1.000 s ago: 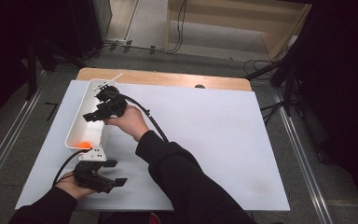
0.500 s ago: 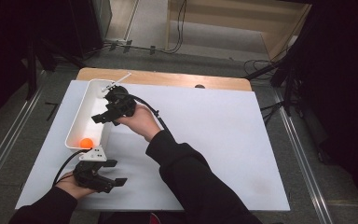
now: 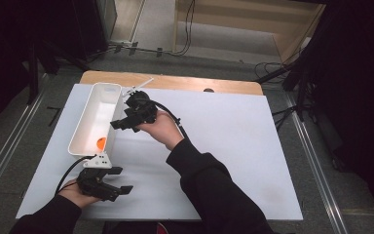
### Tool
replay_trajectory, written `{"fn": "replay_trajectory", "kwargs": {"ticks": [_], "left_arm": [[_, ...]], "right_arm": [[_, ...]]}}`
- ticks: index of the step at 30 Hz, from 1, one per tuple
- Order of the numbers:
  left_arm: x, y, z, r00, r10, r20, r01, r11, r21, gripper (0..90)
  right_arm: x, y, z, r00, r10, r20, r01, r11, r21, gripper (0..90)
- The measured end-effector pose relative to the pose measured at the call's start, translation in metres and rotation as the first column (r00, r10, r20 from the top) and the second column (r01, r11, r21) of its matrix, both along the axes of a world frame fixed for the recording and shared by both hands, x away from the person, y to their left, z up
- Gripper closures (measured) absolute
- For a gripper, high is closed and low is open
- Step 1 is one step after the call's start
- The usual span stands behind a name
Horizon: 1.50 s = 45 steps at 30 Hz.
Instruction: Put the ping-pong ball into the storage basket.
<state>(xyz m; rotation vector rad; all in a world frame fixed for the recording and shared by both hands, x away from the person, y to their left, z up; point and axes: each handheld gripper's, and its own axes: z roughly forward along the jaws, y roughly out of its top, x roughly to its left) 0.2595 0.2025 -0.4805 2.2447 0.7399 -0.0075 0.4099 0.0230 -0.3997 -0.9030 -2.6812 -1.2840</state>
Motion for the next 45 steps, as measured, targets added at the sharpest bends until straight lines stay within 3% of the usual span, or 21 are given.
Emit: {"fn": "replay_trajectory", "kwargs": {"ticks": [10, 19, 21, 22, 26, 29, 33, 37, 45], "left_arm": [[0.0, 0.0, 0.0, 1.0, 0.001, -0.001, -0.001, 1.0, 0.0, 19.8], [0.0, 0.0, 0.0, 1.0, -0.002, -0.002, 0.002, 0.9999, 0.01, 19.8], [0.0, 0.0, -0.001, 1.0, -0.001, 0.002, 0.001, 1.0, -0.003, 19.8], [0.0, 0.0, 0.001, 1.0, -0.005, -0.004, 0.005, 0.9998, 0.022, 19.8], [0.0, 0.0, 0.0, 1.0, -0.003, -0.002, 0.003, 0.9998, 0.018, 19.8], [0.0, -0.001, -0.002, 1.0, -0.002, 0.003, 0.002, 1.0, -0.004, 19.8], [0.0, -0.001, -0.002, 1.0, -0.003, 0.003, 0.003, 1.0, -0.005, 19.8], [0.0, 0.0, 0.0, 1.0, -0.006, -0.006, 0.006, 0.9997, 0.022, 19.8], [0.0, -0.001, -0.001, 1.0, 0.0, -0.002, 0.0, 0.9998, 0.021, 19.8]], "right_arm": [[-0.003, -0.026, -0.003, 0.9994, -0.03, 0.016, 0.03, 1.0, 0.01, 24.8], [-0.01, -0.042, -0.004, 0.9985, -0.03, 0.045, 0.031, 0.999, -0.021, 24.8], [-0.011, -0.047, -0.005, 0.9987, -0.034, 0.039, 0.034, 0.999, -0.012, 24.8], [-0.012, -0.049, -0.005, 0.9986, -0.035, 0.039, 0.035, 0.999, -0.012, 24.8], [-0.015, -0.057, -0.006, 0.9985, -0.031, 0.046, 0.032, 0.999, -0.013, 24.8], [-0.018, -0.061, -0.007, 0.9987, -0.022, 0.046, 0.023, 1.0, -0.017, 24.8], [-0.022, -0.068, -0.01, 0.999, -0.021, 0.038, 0.022, 1.0, -0.02, 24.8], [-0.026, -0.075, -0.012, 0.9989, -0.027, 0.038, 0.027, 1.0, -0.014, 24.8], [-0.035, -0.088, -0.016, 0.9988, -0.033, 0.036, 0.034, 0.999, -0.015, 24.8]]}}
